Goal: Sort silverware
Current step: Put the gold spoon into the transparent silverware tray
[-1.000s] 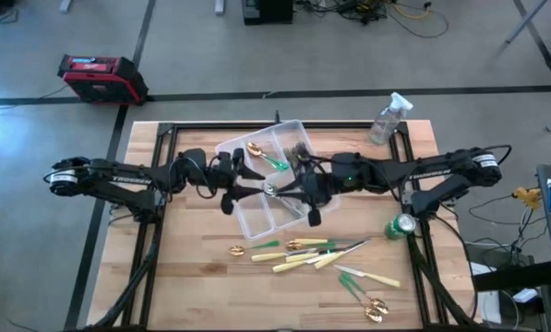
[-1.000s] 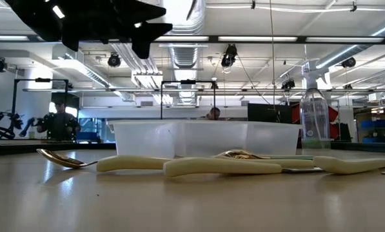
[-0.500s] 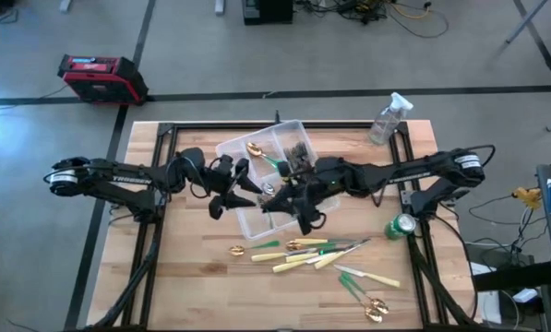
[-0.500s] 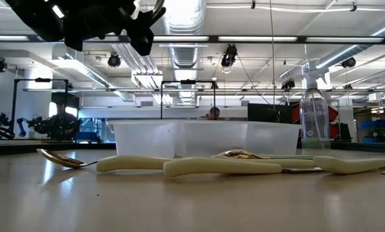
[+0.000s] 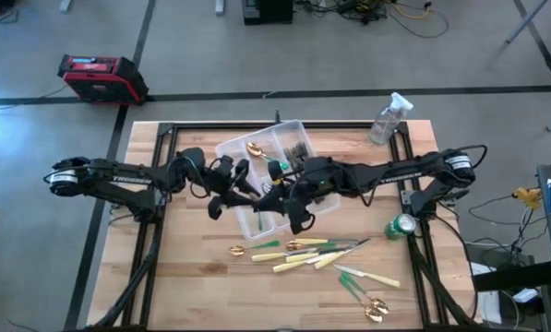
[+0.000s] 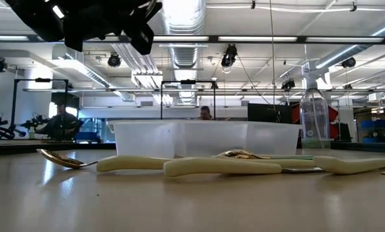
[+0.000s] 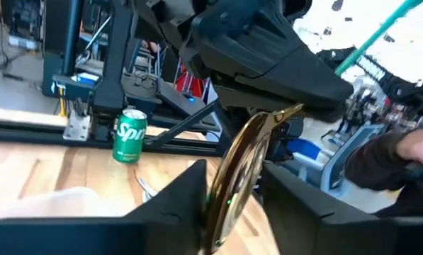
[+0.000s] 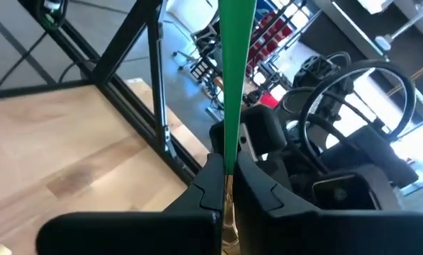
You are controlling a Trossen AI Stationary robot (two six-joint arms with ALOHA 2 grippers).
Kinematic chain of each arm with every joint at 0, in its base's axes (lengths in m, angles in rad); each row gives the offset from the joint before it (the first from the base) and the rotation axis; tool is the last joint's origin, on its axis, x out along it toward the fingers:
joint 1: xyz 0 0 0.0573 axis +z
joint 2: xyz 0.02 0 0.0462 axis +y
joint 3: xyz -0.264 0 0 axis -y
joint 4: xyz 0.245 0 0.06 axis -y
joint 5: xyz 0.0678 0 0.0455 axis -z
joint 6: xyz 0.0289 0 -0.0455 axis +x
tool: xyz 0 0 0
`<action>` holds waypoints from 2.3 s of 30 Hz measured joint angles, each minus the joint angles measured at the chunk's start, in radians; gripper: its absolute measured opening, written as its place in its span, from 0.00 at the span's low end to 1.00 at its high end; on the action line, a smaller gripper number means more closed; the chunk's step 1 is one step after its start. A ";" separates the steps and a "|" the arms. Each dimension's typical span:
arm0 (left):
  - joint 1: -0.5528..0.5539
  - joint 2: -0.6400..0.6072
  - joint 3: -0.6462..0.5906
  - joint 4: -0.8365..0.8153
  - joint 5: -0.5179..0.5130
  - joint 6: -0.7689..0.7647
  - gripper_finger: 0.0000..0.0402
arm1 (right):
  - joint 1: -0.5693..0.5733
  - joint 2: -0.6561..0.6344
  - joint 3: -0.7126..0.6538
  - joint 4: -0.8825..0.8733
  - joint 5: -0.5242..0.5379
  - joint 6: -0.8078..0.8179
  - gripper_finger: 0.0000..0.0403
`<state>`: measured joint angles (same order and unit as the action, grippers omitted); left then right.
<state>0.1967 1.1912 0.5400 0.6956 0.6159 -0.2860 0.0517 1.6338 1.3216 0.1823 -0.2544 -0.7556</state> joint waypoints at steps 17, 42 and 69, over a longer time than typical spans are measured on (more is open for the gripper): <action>0.060 -0.052 0.000 -0.047 -0.055 0.033 0.00 | 0.003 -0.058 0.026 -0.200 0.277 0.219 0.26; 0.388 0.373 0.708 -1.498 -0.323 0.570 0.00 | 0.018 -0.227 0.076 -0.837 0.752 0.643 0.49; 0.489 0.860 1.201 -1.813 -0.418 0.958 0.00 | 0.270 -0.222 0.066 -0.938 0.753 0.953 0.45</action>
<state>0.6861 2.0509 1.7405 -1.1170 0.1974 0.6722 0.3218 1.4117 1.3872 -0.7555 0.4988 0.1970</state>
